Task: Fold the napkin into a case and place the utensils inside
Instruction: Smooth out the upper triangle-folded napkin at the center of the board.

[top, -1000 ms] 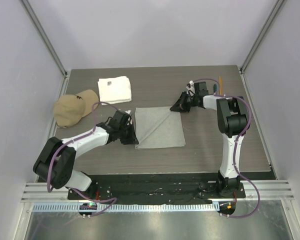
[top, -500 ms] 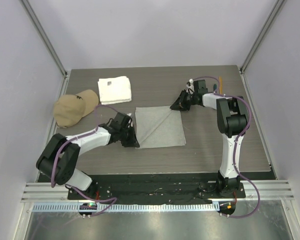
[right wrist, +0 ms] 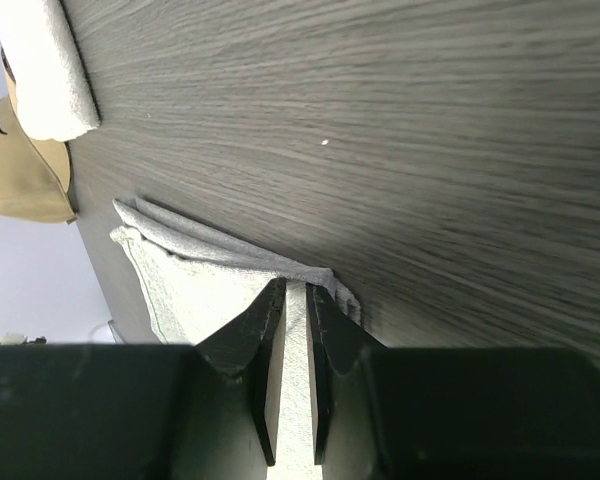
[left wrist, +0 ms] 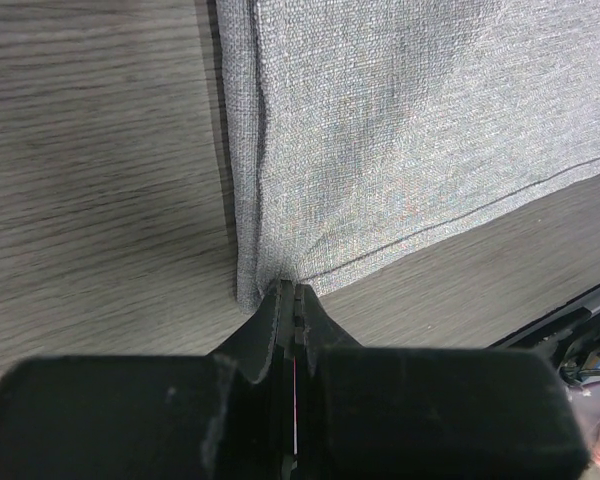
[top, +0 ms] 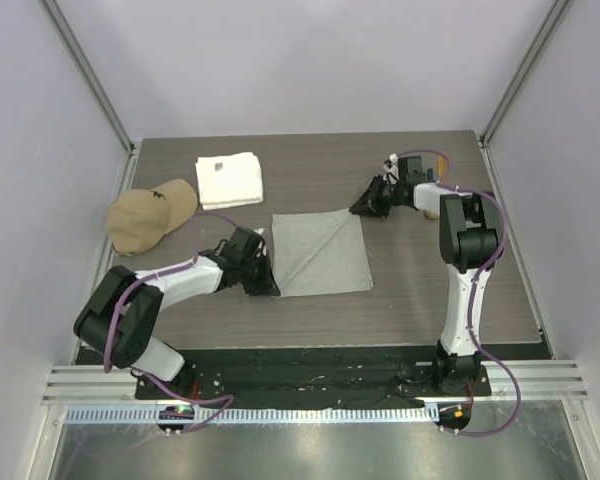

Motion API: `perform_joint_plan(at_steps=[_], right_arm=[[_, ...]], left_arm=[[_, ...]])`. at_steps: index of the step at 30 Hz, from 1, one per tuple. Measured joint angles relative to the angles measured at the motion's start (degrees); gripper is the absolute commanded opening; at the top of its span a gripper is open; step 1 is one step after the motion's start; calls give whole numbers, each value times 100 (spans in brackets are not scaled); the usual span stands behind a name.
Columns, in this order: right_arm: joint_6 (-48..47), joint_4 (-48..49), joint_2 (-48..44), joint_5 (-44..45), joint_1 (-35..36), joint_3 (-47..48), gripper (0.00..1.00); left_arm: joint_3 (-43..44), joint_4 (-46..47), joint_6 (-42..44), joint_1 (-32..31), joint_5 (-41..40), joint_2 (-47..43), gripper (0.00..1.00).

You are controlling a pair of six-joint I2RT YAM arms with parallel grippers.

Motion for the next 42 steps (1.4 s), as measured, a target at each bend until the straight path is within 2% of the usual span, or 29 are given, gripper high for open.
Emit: perform_joint_plan(at_steps=[5,8,9,10,12,17,18,23,25,28,29,34,35,38,42], right_arm=[[-9,-107,0,11,-127,101,21],[-61,-192,0,74,-155,186,21],[-81,-219,0,94,-155,203,22],[-101,-256,0,114,-155,219,22],[-120,-332,-13,138,-155,221,25],[-155,-538,-234,341,-85,120,32],[-175,-601,-348,393,-39,61,35],[-221,-588,-1154,542,387,-455,47],[-151,-452,-1458,542,601,-691,48],[0,-74,-1698,407,852,-1001,45],[68,66,-1681,297,896,-1027,41],[262,656,-1121,-11,850,-964,28],[278,693,-964,-24,828,-931,23],[225,608,-553,-28,782,-809,22],[33,356,-503,59,848,-793,23]], left_arm=[[278,-435,133,-11,-133,-2,4],[625,-800,247,-11,-208,-31,21],[820,-942,275,-9,-256,-61,30],[973,-1034,310,-7,-289,-94,32],[1460,-1237,404,35,-352,-129,31],[2376,-1272,503,361,-378,79,19],[2483,-1211,518,439,-369,223,15],[2747,-901,520,719,-323,1200,13],[2802,-817,518,780,-299,1563,13],[3025,-745,518,822,-273,1998,12],[3156,-706,518,831,-271,2142,12],[3683,-522,555,855,-295,2621,12],[3755,-520,566,855,-317,2673,12],[3829,-505,619,855,-326,2736,19],[3528,-409,647,787,-262,2507,24]])
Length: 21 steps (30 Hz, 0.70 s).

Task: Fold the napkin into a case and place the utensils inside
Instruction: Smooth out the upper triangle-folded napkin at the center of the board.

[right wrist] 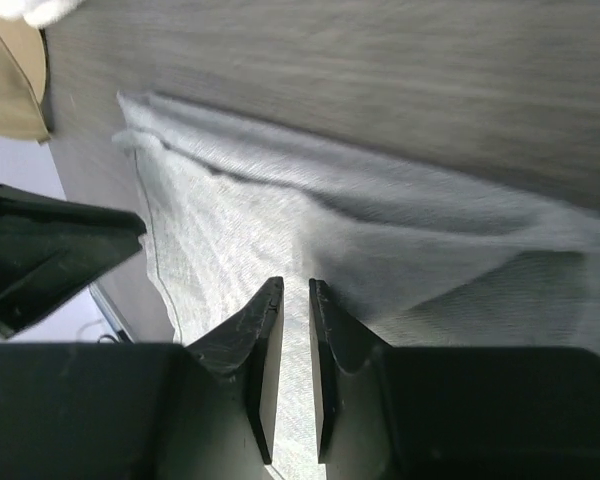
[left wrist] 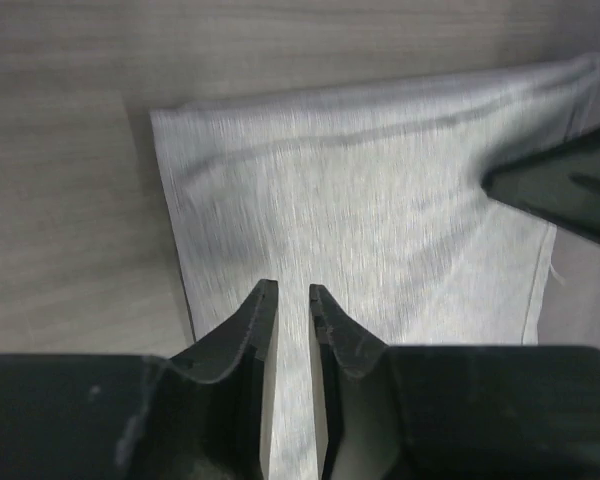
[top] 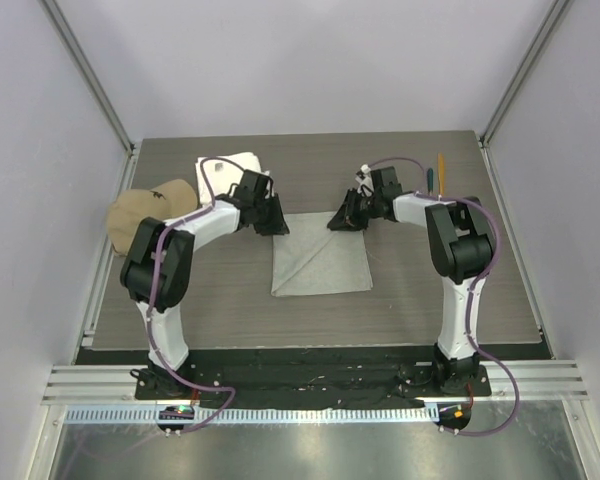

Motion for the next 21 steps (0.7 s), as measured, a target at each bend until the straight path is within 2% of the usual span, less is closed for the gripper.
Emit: perform_joint_plan(at_steps=[1,7,12,16,21], right_arm=[[-35,-7,-37,48,61,-7,24],[-170,-42,-778,280,538,-612,28],[92,542,-1091,72,898,-1067,14],[514,1281,-920,-201,1086,-1429,5],[675,1705,-446,-387,1099,-1530,1]], left_arm=[[-133,11,-17,-28,37,-111,24],[-1421,706,-566,-463,619,-1075,11],[-2100,1318,-872,-726,837,-1178,6],[-2155,1613,-938,-710,852,-999,4],[-2275,1989,-1025,-695,848,-789,3]])
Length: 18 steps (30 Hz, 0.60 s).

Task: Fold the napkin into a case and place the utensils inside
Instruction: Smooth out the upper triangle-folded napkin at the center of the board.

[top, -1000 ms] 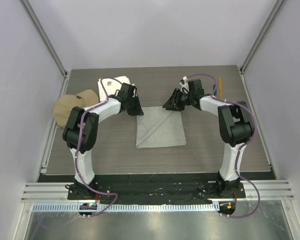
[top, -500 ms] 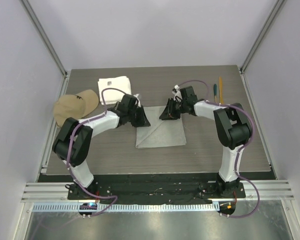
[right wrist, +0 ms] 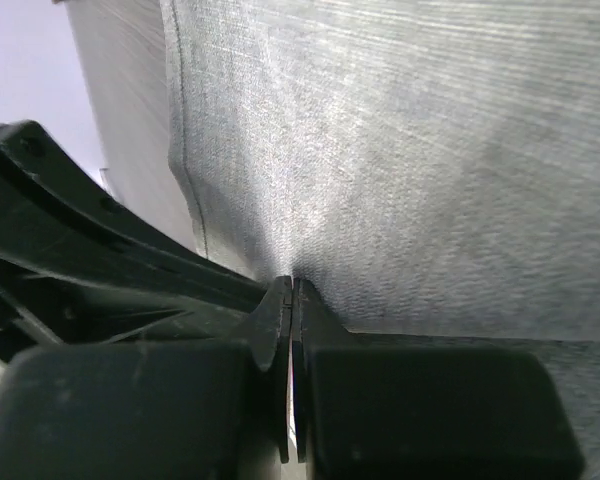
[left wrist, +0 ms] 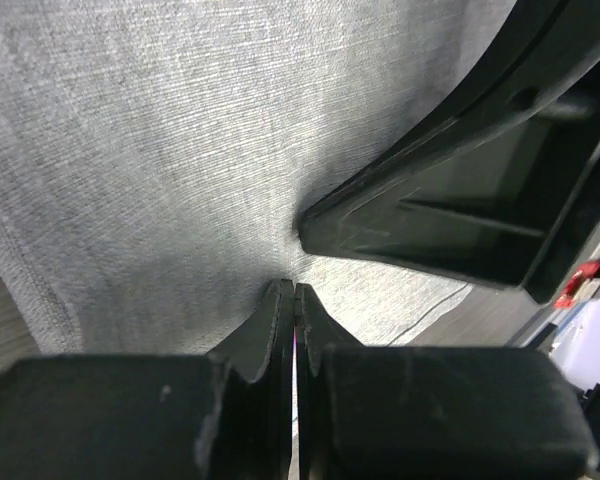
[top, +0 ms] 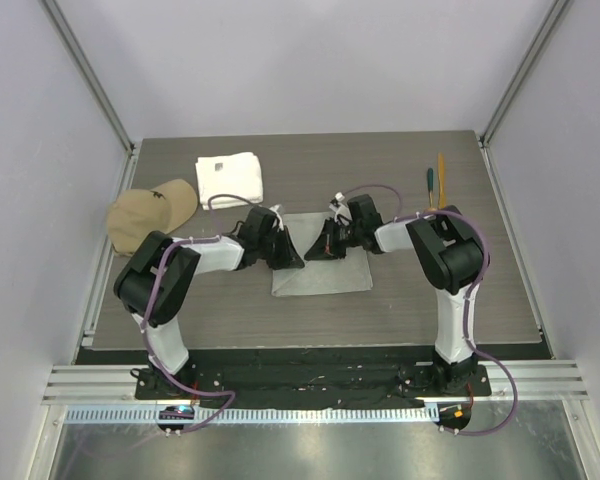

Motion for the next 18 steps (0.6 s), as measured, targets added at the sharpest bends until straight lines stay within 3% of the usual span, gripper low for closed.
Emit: perform_joint_plan(at_steps=[7,13,18], right_arm=[[98,579,109,-472,-492,-385,1],[-22,525,127,-592,-1130,-363,1],[-116,323,197,-509,-1360,-120,2]], left_arm=[[-498,737,-136,9,44,-35,2],[-944,1327,-179,11,42,-184,2],[-1021,1298,-155,11,44,-273,2]])
